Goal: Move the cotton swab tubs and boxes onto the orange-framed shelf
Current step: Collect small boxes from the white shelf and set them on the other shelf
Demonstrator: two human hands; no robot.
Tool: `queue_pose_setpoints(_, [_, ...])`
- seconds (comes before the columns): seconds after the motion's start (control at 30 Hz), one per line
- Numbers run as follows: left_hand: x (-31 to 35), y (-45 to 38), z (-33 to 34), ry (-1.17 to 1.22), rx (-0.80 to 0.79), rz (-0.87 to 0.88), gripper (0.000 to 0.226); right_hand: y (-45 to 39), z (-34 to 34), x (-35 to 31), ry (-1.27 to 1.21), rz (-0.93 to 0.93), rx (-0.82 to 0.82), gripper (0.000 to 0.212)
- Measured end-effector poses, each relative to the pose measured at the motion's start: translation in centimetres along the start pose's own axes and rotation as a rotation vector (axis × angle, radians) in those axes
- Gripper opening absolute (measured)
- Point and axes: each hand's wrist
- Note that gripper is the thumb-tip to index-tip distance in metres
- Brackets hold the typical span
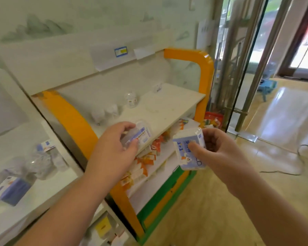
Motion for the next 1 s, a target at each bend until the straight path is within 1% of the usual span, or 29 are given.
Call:
queue_pose_setpoints(0.23, [0.0, -8.0, 7.4, -0.022, -0.007, -0.057, 0.036, -10.5, -3.4, 2.1, 0.246, -0.058, -0.061, 0.035])
queue_pose_setpoints(0.33, [0.1, -11.8, 9.8, 0.006, 0.008, -0.083, 0.035, -15.8, -4.2, 2.9, 0.367, -0.069, -0.086, 0.052])
queue_pose_setpoints(0.4, [0.4, -14.0, 11.4, 0.009, 0.015, -0.073, 0.034, -19.0, -4.7, 3.5, 0.432, -0.103, -0.074, 0.057])
queue_pose_setpoints(0.47, [0.7, -15.6, 13.0, -0.016, 0.009, -0.061, 0.034, -21.8, -5.2, 4.1, 0.472, -0.128, -0.079, 0.056])
queue_pose_setpoints(0.67, [0.2, -20.4, 17.2, -0.088, -0.003, -0.047, 0.036, -29.8, -6.7, 6.1, 0.551, -0.129, -0.144, 0.063])
queue_pose_setpoints(0.83, [-0.3, -26.2, 20.7, -0.182, 0.008, -0.088, 0.037, -37.9, -8.2, 8.8, 0.498, -0.151, -0.221, 0.059])
queue_pose_setpoints(0.9, [-0.4, -28.8, 22.5, -0.214, 0.014, -0.115, 0.034, -41.3, -8.9, 9.8, 0.491, -0.177, -0.276, 0.05])
queue_pose_setpoints(1.0, [-0.3, -32.8, 25.6, -0.238, 0.03, -0.172, 0.031, -46.2, -10.1, 11.0, 0.401, -0.179, -0.36, 0.032])
Point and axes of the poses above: each hand's wrist, its own y-axis away from the middle knuckle, its own z-axis out of the palm, x = y × z, and after that the axes turned 6 degrees about -z, right-handed
